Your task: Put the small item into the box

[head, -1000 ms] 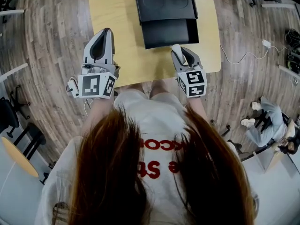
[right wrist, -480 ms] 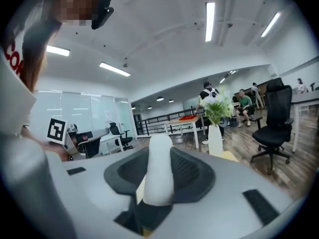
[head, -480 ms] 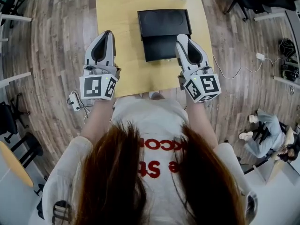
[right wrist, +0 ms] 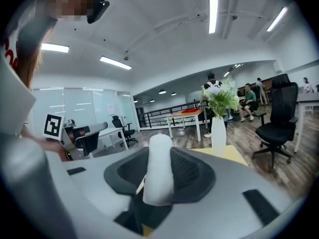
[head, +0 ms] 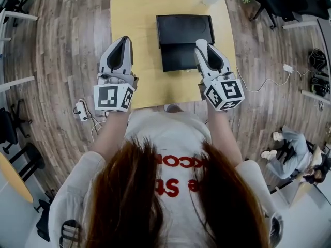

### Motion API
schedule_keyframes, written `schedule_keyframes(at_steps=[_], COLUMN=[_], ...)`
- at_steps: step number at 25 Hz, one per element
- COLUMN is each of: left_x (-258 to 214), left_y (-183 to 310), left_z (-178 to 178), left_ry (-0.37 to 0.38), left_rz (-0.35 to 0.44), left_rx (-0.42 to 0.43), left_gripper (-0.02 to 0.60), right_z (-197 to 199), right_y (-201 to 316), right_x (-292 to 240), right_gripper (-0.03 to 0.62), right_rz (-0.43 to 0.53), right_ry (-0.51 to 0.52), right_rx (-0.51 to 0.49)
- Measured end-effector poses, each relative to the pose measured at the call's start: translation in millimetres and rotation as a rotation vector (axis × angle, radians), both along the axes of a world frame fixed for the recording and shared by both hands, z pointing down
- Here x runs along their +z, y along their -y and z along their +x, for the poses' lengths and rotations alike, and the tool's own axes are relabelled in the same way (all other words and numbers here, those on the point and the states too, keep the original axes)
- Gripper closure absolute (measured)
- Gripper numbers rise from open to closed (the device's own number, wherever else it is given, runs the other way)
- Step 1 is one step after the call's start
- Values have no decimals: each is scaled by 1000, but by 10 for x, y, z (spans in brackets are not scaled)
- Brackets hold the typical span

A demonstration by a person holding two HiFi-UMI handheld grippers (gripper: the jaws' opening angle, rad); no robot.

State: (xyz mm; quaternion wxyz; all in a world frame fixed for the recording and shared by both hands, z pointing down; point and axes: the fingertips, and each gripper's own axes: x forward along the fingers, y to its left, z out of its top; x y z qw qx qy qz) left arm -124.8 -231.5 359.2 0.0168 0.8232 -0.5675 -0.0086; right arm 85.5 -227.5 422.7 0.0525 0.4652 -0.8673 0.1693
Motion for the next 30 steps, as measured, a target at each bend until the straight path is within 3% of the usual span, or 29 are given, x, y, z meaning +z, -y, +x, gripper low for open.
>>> schedule_keyframes(at_steps=[12,16,22,27,30], left_x=[513,644,699,595,525], left_y=[-132,-145,-87,-27,53], left_z=[-125,-192,-233,-190,-123], left_ry=[13,21,21,17,18], left_rz=[-130,-163,-171,-147,-122], left_rx=[-55,-72,-88,-76,-55], left_gripper=[575,575,575,575,575], right_z=[-311,-305,-291,-212,-117], right_y=[70,70,95,230,314], right_x=[1293,1525,1594,1140,821], right_gripper=[458,449,424,567,585], right_rz=[-181,-219,-260,-174,-107], right_ry=[-353,-459,-448,-333,-270], right_rx=[-237,-254,-256,-190,-142])
